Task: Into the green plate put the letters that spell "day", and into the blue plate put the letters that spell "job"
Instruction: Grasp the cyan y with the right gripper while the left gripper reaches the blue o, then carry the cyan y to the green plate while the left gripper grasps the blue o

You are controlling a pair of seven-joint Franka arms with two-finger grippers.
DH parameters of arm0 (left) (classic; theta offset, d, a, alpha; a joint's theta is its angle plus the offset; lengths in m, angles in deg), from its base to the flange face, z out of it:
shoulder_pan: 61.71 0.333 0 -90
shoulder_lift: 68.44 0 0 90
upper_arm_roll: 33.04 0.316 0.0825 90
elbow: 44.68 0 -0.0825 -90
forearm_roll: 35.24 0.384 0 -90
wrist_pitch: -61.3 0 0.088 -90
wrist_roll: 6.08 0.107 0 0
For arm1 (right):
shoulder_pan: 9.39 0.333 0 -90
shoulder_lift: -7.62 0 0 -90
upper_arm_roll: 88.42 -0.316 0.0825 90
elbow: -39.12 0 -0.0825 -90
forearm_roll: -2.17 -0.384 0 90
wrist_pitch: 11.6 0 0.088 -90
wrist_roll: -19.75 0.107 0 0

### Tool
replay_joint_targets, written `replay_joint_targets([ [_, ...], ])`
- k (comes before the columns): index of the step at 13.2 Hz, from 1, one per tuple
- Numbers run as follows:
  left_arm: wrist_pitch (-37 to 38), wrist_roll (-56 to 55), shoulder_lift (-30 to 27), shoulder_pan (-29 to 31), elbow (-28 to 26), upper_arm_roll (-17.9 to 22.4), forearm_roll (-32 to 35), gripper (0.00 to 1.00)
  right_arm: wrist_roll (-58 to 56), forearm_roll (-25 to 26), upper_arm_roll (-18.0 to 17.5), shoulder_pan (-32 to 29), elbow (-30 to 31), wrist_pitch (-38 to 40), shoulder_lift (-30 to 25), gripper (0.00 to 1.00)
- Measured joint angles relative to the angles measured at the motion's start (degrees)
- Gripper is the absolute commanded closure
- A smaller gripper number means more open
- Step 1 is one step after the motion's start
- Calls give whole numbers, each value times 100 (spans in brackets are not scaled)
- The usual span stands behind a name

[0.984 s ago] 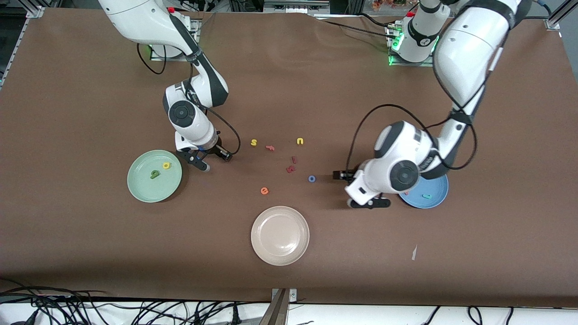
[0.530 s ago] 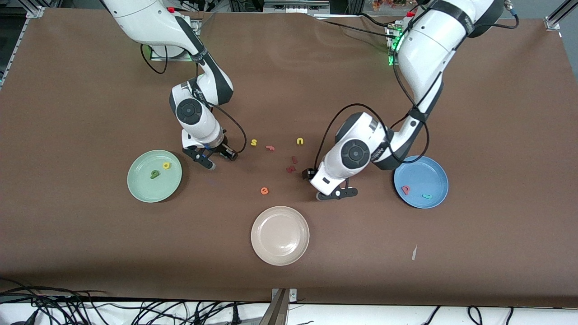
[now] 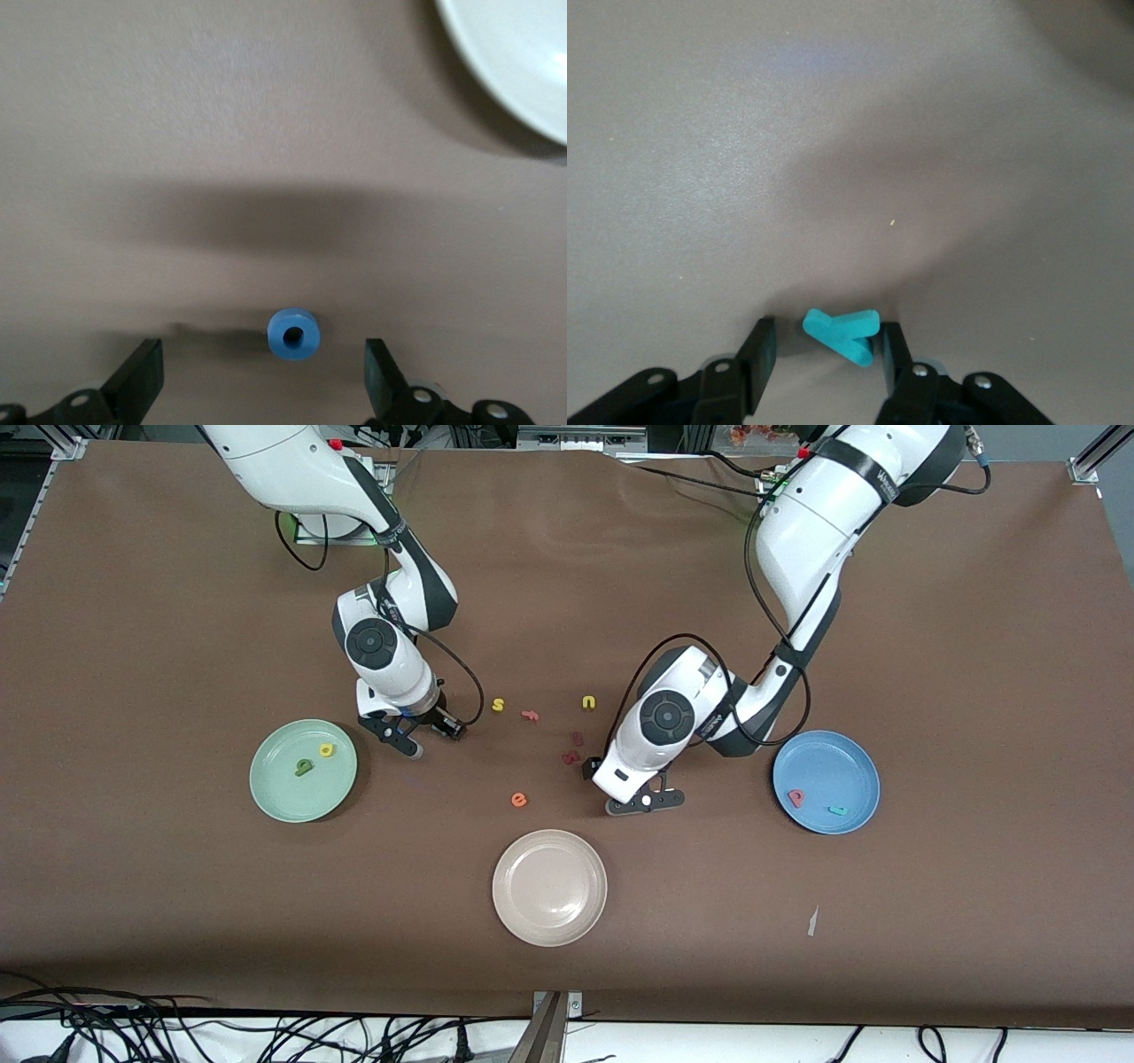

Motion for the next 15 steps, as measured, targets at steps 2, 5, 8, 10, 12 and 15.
replay_joint_targets([
  [2,-26,-10,63,-30,0,11,21,0,0,25,0,-1,9,0,-2,46],
  [5,-30,-10,77,-55,1,27,22,2,0,34,0,-1,10,0,-3,48],
  [8,-30,-12,100,-128,1,57,23,17,0,50,3,-4,13,0,-6,61],
  [10,-31,-12,111,-208,2,148,26,21,0,100,4,-7,13,-10,-20,62],
  [12,-27,-15,104,-317,12,266,29,24,0,123,2,-7,13,-10,-33,65],
  [15,-27,-19,102,-397,56,345,29,28,0,133,3,-8,13,-11,-31,66],
])
